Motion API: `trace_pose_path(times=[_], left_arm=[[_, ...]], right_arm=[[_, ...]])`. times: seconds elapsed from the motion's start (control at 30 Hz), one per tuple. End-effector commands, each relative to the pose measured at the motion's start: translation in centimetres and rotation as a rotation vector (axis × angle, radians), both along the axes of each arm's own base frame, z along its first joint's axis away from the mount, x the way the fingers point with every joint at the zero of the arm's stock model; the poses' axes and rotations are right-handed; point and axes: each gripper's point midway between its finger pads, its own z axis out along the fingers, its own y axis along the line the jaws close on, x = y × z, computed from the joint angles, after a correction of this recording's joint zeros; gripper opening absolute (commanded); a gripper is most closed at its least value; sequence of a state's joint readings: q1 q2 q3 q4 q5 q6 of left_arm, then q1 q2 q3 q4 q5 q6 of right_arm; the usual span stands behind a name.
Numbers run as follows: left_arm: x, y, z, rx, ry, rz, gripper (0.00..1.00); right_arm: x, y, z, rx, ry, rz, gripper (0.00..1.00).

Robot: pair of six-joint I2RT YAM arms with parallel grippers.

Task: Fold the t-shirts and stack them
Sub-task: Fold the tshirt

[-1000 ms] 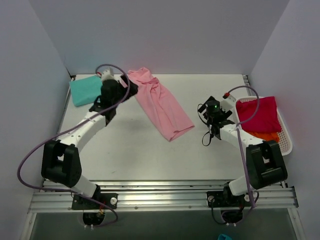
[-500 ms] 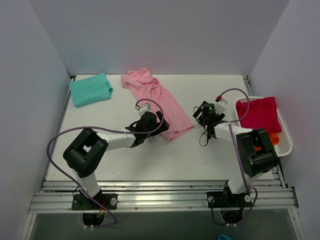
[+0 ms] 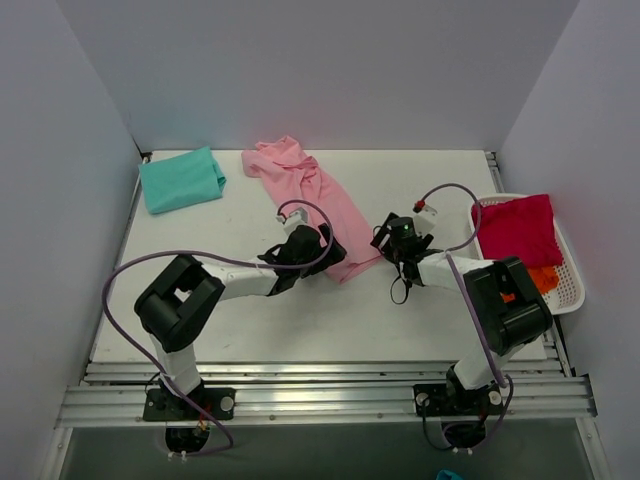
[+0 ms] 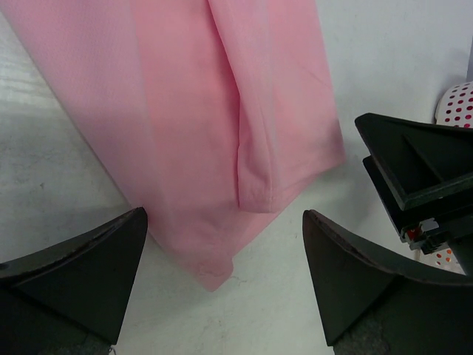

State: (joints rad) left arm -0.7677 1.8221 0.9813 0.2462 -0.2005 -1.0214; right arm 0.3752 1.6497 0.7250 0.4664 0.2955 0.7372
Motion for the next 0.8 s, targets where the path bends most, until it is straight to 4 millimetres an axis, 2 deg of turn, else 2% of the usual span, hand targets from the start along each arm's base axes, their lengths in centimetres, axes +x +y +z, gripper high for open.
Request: trace_pose_path(times=[0.0,0.23,0.33,0.5,0.67,0.73,0.77], left_arm=[[-0.8,-0.9,1.7,-0.022,0.0,0.003,0.95],[-3.1,-1.2,-0.4,-0.015,0.073,0.014,0.89],[-3.4,-1.5,-1.5,-0.005,0.086,0.013,0.84],[-3.0,-1.9,-3.1,0.015,0.098,0.02,0.66],[-1.9,-2.3,-4.1,0.045,0.088,0.023,0.55],[-1.0,-2.1,-4.3,0.06,0.08,0.026,0.45],[-0.7,-2.0,-5.2,0.07,0.092,0.027,0.42]], right_arm=[[-0.2,-0.7,0.9,-0.012,-0.025,-0.038,0.73],[-0.6,-0.8,1.5,-0.021,-0.033,-0.046,0.73],[-0.7,-0.9,1.4,-0.024,-0.034,-0.049,0.73],[-0.7,-1.0,1.1,-0.03,-0.025,-0.047,0.73],[-0.8,-1.2,1.2,-0.038,-0.028,-0.052,0.73],[-0.9,-1.2,1.1,-0.039,-0.026,-0.054,0.73],[-0.8,-1.1,1.2,-0.038,-0.028,-0.052,0.73]])
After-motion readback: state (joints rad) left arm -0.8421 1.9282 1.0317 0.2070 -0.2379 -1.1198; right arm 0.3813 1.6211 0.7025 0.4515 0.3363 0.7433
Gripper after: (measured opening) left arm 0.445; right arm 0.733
